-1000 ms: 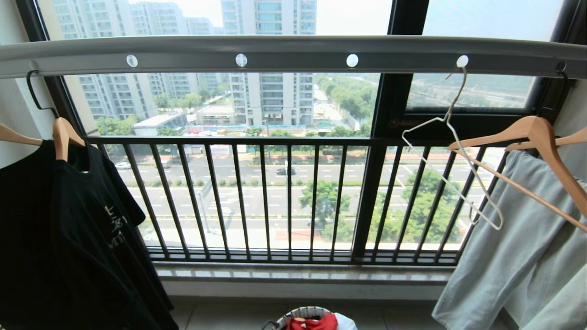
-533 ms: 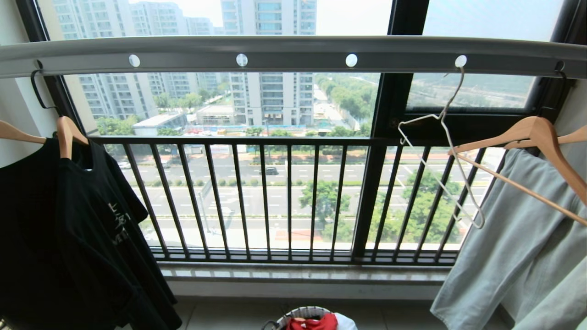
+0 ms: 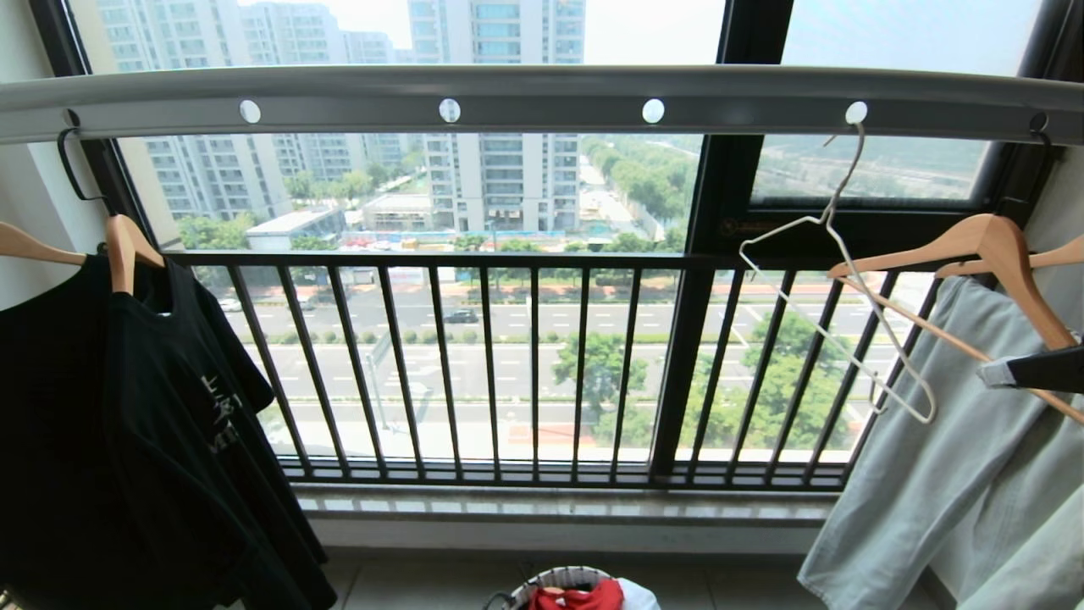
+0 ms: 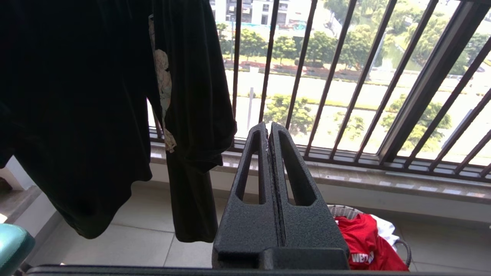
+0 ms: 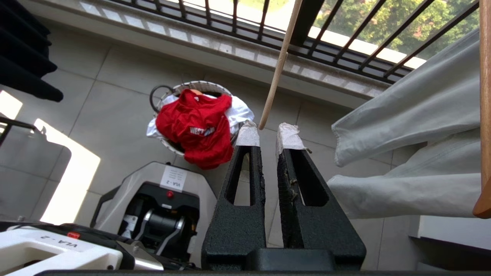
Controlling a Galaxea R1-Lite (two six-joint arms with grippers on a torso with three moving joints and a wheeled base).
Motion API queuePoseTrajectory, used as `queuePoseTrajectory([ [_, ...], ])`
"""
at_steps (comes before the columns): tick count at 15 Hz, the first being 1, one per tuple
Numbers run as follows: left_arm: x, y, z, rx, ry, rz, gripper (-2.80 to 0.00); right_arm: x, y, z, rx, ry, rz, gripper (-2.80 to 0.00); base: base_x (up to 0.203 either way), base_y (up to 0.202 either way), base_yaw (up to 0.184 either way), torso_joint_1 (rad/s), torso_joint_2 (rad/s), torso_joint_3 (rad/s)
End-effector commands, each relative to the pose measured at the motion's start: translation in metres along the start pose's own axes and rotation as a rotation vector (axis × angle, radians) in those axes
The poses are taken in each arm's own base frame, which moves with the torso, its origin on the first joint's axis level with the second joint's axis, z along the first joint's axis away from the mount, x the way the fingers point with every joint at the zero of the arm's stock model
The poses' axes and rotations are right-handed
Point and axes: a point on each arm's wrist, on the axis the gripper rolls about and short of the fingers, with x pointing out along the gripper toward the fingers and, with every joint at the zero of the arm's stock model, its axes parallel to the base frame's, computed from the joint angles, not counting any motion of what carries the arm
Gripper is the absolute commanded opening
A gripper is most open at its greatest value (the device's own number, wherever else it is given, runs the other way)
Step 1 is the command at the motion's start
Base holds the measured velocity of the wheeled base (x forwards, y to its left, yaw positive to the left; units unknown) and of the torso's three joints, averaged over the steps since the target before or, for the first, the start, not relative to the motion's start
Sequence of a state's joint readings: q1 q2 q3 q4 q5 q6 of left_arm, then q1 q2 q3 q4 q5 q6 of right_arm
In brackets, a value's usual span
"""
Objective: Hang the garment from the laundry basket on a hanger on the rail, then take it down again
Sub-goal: Pick up the clothes rack on the clothesline
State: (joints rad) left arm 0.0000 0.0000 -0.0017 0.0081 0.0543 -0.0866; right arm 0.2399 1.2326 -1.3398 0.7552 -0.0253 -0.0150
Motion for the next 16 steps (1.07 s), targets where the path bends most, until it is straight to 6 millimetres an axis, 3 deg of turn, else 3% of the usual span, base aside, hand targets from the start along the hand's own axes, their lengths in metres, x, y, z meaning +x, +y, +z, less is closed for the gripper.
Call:
queuePoseTrajectory([
  [1, 0.000, 0.000, 0.000, -0.001, 0.000, 0.001, -2.80, 0.023, 0.004, 0.011, -0.017, 0.052, -0.002, 0.00, 0.000, 0.000, 0.000, 0.000, 0.00, 0.000],
  [6, 0.000, 0.000, 0.000, -0.001, 0.000, 0.001, -2.80, 0.061, 0.006, 0.029, -0.021, 0.057, -0.063, 0.00, 0.000, 0.000, 0.000, 0.000, 0.00, 0.000],
  [12, 0.000, 0.000, 0.000, -0.001, 0.000, 0.001, -2.80, 0.122, 0.005, 0.039, -0.011, 0.074, -0.094, 0.00, 0.000, 0.000, 0.000, 0.000, 0.00, 0.000],
  [16, 0.000, 0.000, 0.000, -0.001, 0.000, 0.001, -2.80, 0.139, -0.004, 0.041, 0.006, 0.078, -0.145, 0.00, 0.000, 0.000, 0.000, 0.000, 0.00, 0.000],
])
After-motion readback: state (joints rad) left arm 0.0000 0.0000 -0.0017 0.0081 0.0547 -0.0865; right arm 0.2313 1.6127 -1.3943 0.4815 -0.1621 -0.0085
